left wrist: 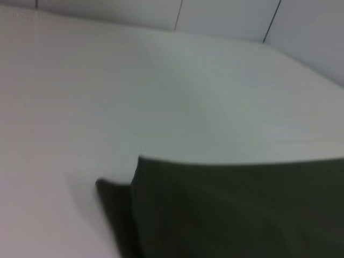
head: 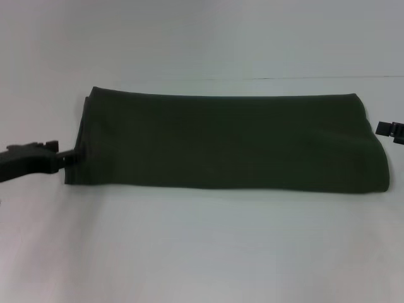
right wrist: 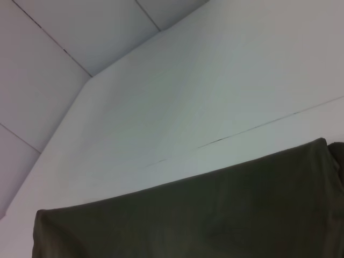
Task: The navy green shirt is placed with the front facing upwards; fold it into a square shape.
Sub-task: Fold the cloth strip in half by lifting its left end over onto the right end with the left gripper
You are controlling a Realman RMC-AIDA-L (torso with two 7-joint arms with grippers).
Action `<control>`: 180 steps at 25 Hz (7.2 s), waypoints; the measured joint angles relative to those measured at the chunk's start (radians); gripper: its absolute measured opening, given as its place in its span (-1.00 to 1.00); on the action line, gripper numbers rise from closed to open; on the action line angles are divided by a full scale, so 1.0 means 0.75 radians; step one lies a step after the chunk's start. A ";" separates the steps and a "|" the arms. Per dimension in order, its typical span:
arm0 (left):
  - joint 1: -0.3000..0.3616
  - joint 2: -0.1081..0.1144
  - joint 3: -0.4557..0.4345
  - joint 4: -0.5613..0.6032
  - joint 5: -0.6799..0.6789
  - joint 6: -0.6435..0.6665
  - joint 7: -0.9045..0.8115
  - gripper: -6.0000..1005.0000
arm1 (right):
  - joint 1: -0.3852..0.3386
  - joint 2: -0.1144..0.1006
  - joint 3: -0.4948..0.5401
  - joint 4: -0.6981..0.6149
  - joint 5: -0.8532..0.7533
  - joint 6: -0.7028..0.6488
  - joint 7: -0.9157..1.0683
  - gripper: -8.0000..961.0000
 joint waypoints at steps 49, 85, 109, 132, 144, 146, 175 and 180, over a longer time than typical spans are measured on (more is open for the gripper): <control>-0.062 0.005 0.109 -0.094 0.209 -0.177 -0.030 -0.64 | 0.003 -0.005 0.009 0.008 0.002 0.032 0.030 0.62; -0.047 0.006 0.093 -0.054 0.212 -0.165 -0.034 -0.97 | 0.016 -0.024 -0.141 0.099 -0.143 0.141 0.116 0.62; -0.050 0.007 0.093 -0.056 0.207 -0.168 -0.034 -0.95 | 0.024 0.001 -0.169 0.091 -0.143 0.174 0.085 -0.52; -0.032 0.007 0.057 -0.025 0.209 -0.142 -0.036 -0.93 | -0.016 -0.013 -0.099 0.085 -0.131 0.156 0.068 -0.96; -0.035 0.005 0.056 -0.021 0.198 -0.131 -0.045 -0.93 | -0.018 -0.008 -0.059 0.085 -0.131 0.140 0.053 -0.93; -0.034 0.005 0.056 -0.021 0.190 -0.130 -0.046 -0.92 | -0.018 -0.011 -0.042 0.085 -0.130 0.129 0.052 -0.91; -0.040 0.029 -0.138 0.068 0.130 0.307 -0.756 0.71 | 0.131 -0.062 -0.115 -0.102 0.030 -0.161 0.045 0.91; -0.062 0.031 -0.128 -0.022 0.137 0.292 -0.829 0.77 | 0.165 -0.062 -0.202 -0.106 0.030 -0.140 0.051 0.91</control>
